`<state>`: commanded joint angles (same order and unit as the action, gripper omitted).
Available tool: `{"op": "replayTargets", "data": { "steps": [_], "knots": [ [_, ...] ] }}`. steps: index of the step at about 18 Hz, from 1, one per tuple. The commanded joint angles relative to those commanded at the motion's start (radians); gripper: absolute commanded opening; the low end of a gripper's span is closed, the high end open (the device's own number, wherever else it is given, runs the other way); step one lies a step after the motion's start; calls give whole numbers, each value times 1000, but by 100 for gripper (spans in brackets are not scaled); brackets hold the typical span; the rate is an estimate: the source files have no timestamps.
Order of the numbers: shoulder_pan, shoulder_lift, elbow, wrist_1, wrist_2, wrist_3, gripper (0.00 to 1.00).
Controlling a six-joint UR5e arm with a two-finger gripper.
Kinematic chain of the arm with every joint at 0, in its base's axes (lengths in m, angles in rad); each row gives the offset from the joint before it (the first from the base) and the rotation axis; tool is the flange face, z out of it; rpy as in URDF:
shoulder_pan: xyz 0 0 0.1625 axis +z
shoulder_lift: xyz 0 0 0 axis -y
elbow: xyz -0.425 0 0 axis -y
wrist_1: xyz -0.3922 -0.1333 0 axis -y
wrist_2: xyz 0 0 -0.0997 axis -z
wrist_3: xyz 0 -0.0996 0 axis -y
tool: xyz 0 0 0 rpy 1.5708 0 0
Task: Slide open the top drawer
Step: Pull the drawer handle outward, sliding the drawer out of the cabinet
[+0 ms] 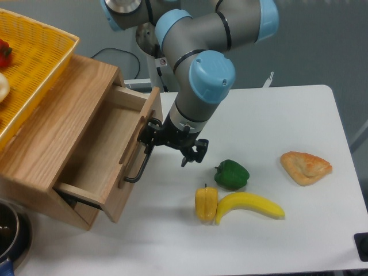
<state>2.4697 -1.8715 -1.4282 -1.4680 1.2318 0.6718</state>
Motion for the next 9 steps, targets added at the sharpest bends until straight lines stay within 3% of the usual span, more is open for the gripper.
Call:
{"op": "replayTargets", "data": {
  "steps": [9],
  "knots": [
    [41,-21,25,5,2,34,100]
  ]
}}
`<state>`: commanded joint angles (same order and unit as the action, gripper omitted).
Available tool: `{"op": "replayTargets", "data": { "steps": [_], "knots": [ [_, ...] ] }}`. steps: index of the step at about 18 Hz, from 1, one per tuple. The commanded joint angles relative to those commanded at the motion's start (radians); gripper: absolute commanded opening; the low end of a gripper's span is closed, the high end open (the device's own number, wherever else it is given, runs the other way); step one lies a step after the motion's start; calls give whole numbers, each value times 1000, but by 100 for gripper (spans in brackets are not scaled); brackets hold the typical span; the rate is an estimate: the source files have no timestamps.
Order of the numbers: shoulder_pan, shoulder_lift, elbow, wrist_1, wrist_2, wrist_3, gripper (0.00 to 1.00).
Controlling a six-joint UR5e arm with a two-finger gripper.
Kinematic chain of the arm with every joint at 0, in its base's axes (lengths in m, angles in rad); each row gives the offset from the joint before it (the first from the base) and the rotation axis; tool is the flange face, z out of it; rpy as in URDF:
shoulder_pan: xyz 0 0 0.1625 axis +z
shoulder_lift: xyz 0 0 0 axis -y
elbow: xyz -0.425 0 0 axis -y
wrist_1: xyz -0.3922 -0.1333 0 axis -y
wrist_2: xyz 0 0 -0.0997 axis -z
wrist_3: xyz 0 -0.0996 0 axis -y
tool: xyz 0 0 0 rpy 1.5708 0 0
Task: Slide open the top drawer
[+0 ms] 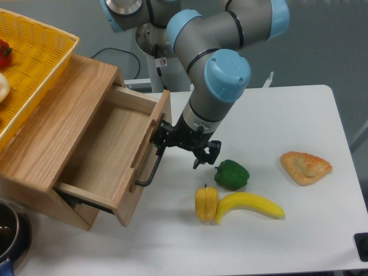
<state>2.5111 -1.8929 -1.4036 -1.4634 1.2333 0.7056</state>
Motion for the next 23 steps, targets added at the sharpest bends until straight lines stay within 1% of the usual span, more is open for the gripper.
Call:
{"op": "replayTargets", "data": {
  "steps": [6,9,17,23],
  "knots": [
    [14,-8,5,14,0,11,100],
    [22,-9,5,12,28,11,100],
    [37,-11,6,23,29,11,100],
    [31,5,6,18,28,3,100]
  ]
}}
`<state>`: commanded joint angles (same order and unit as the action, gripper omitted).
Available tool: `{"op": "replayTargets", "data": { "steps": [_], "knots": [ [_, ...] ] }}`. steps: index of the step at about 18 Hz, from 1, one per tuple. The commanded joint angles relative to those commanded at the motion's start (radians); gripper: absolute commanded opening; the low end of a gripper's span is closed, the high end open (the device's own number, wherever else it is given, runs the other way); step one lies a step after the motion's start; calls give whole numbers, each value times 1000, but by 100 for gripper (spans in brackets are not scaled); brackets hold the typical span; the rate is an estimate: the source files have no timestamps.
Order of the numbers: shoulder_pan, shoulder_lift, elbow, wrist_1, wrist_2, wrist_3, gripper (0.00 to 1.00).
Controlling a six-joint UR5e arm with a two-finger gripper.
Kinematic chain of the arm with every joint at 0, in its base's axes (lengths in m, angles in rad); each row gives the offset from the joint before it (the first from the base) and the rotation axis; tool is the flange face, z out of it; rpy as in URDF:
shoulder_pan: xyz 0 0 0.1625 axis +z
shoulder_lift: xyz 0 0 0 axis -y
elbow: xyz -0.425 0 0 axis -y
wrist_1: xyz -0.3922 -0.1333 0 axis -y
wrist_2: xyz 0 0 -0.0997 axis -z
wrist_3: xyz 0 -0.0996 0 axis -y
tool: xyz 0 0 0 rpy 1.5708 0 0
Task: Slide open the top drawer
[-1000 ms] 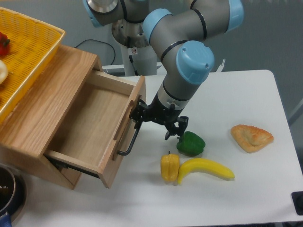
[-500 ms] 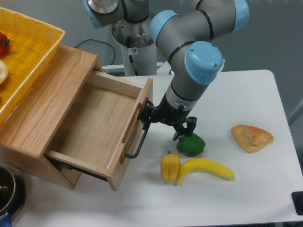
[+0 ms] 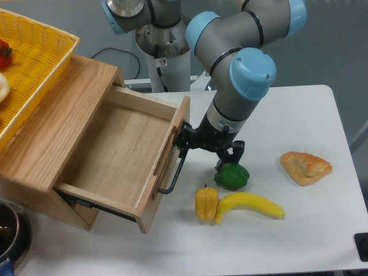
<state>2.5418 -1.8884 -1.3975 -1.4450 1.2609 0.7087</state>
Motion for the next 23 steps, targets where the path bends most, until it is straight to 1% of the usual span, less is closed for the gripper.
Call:
{"op": "replayTargets", "data": {
  "steps": [6,9,13,16,18,23],
  "knots": [
    [-2,28,0,-5,-9,-5,100],
    [1,40,11,-5,-12,-11,100],
    [9,40,38,-3,-11,-9,100],
    [37,40,44,6,-11,0,100],
    [52,31,54,37,-9,3,100],
    [100,-14,54,150,-5,24,100]
  ]
}}
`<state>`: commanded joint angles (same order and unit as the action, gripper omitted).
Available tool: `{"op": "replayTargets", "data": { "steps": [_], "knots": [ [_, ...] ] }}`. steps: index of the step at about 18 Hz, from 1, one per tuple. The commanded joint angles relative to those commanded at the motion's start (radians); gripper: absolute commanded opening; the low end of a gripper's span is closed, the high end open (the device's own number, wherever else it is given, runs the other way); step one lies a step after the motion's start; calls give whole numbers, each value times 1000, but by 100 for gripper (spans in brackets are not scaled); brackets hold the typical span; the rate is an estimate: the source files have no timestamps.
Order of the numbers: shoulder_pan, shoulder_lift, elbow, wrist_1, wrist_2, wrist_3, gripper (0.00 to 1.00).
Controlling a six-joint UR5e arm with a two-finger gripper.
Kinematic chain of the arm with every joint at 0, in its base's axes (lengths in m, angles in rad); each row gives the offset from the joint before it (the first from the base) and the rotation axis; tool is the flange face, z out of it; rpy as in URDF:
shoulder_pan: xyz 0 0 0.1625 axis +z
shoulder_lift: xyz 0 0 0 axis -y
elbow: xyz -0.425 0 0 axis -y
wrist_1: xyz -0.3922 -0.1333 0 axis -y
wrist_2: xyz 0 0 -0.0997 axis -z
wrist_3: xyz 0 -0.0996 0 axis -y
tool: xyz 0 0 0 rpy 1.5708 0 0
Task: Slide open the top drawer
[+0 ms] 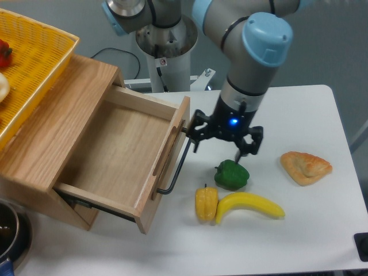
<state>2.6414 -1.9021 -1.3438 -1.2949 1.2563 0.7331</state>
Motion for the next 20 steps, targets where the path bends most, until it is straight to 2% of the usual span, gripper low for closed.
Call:
{"op": "replayTargets", "data": {
  "steps": [4,7,12,16,20],
  "knots": [
    [38,-23,-8,9,9,152,100],
    [48,-41,-17,9,105,279,100],
    [48,-84,-26,5,227,347,100],
    [52,-121,-25,9,262,373,100],
    [77,-147,-23,9,262,505,100]
  ]
}}
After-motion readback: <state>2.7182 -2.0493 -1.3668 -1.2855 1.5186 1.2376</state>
